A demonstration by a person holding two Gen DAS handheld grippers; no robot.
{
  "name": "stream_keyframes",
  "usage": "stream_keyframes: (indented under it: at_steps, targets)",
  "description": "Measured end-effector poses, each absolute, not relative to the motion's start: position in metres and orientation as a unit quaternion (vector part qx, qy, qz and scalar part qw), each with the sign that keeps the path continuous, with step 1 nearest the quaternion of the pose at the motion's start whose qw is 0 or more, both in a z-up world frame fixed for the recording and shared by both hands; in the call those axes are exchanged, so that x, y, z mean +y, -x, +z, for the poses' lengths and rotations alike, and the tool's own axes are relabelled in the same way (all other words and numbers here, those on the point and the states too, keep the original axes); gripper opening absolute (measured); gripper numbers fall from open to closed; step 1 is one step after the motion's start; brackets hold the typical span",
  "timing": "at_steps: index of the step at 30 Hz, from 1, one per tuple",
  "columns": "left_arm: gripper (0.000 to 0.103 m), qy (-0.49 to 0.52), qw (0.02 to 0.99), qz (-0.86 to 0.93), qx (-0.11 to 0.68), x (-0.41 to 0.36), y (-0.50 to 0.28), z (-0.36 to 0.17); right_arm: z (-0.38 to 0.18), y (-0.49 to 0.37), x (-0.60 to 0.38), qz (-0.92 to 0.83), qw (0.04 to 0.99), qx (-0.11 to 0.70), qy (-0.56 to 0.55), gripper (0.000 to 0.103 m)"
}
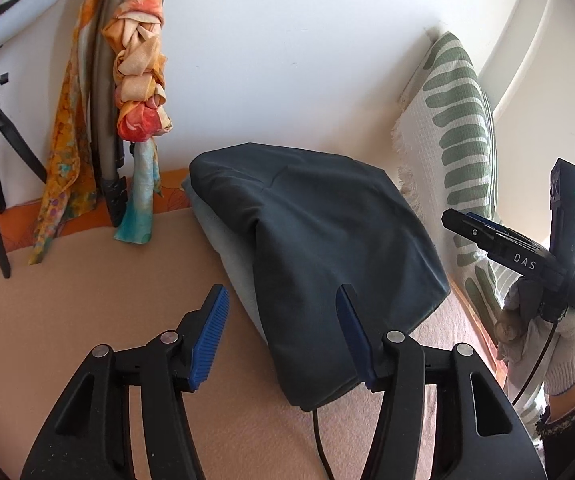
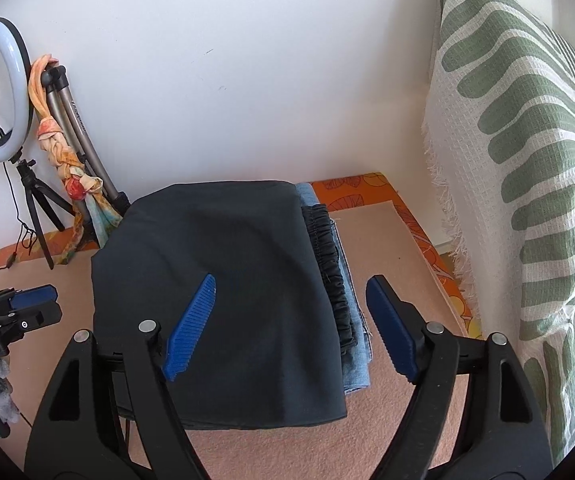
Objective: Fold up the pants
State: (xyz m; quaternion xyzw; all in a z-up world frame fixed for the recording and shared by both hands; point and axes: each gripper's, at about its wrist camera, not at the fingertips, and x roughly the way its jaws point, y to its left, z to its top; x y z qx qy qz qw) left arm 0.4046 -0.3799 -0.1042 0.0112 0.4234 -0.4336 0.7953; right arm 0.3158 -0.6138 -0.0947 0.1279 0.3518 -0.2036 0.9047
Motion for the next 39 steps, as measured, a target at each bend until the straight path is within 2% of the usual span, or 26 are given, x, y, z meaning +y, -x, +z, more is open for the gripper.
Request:
stream_keyframes:
  at_steps: [16,18,22,27,39]
  targets:
    - [0.058,-0.032,0.820,-0.432,0.373,-0.308,-0.321,-0.054,-0.040,-0.243,-0.497,-0.243,0.909,0.329,-0.080,0.086]
    - [0.062,-0.041,0.825,-0.430,0.365,-0.299,-0.308,-0.050,-0.034,-0.234,-0.482,-0.247,0.911,0.323,-0.071,0.086]
    - [0.072,-0.052,0.838,-0.425,0.339,-0.280,-0.278,-0.041,-0.027,-0.211,-0.454,-0.252,0.918,0.298,-0.069,0.102]
    - [0.081,-0.060,0.852,-0.411,0.318,-0.260,-0.249,-0.038,-0.025,-0.192,-0.423,-0.250,0.925,0.281,-0.059,0.102]
    - [0.082,-0.051,0.876,-0.376,0.297,-0.232,-0.222,-0.044,-0.052,-0.164,-0.388,-0.251,0.925,0.280,-0.056,0.103]
